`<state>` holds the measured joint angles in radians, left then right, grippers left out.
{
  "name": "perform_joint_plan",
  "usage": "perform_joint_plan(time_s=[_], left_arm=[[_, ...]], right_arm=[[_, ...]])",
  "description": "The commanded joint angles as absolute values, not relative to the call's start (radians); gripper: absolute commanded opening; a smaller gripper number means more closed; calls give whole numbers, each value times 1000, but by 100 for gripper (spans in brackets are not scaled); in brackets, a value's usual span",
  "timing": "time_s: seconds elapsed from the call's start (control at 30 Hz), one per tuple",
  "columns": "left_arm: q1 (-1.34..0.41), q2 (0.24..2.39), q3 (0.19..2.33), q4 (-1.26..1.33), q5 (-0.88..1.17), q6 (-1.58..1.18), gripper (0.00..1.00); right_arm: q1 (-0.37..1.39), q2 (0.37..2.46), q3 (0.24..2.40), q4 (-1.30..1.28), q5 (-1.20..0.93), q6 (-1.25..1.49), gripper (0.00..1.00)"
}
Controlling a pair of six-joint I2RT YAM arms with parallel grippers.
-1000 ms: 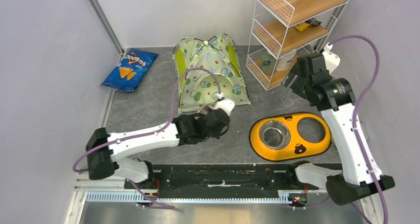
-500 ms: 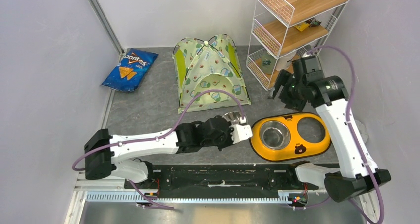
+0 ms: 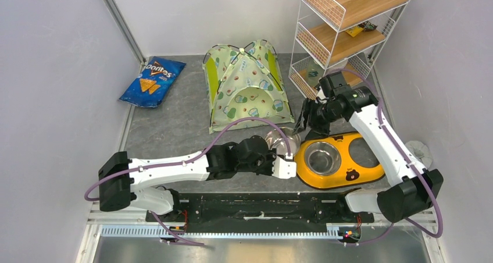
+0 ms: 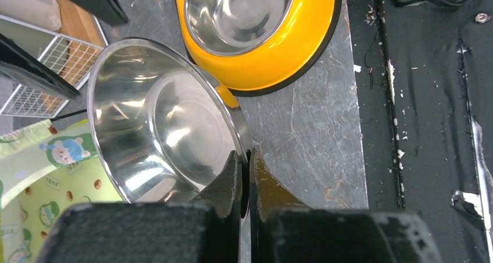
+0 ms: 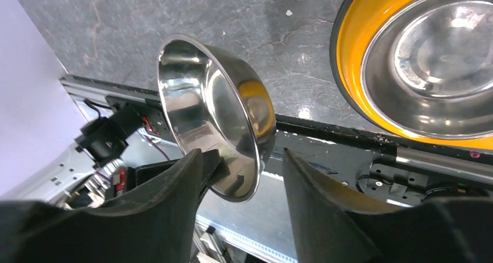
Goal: Set up the pet tent
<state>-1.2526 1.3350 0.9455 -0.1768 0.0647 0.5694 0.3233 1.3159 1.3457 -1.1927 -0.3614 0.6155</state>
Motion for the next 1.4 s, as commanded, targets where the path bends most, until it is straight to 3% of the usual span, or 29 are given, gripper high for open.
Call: perform_joint_plan(time_s=[0.0,0.2,0.23,0.3,0.33,0.37,0.47,0.53,0.7,1.0,1.37], left_arm=[[-1255,1345,993,-107,89,663,2],[-1256,1352,992,-84,76,671,2],[-1256,1352,994,-78,72,667,2],[-1255,1357,997,-57,38,635,2],[-1254,1362,998,-42,9,616,4],[-1253,1366,1002,-35,-30,595,10],[-1251,1373,995,5,-123,545,51],[-1246,1367,980,53,-168,521,87],[-1195,1298,919,147,-196,386,89],[-1149,1212,860,175,-250,248,90],[-1043,1129,797,202,-224,114,92]], right_arm=[[360,1338,1321,-1165,-390,575,57],[380,1346,1299,-1189,-307,546,32],[381,1349,1300,-1197,-294,541,25],[383,1352,1304,-1204,-259,542,0],[383,1351,1307,-1203,-241,545,0],[384,1346,1311,-1204,-219,550,0],[383,1331,1316,-1198,-139,595,0],[381,1317,1313,-1192,-68,648,0],[283,1264,1268,-1178,126,761,0],[-86,1155,1154,-1159,255,869,0],[-274,1094,1055,-1216,435,974,0]])
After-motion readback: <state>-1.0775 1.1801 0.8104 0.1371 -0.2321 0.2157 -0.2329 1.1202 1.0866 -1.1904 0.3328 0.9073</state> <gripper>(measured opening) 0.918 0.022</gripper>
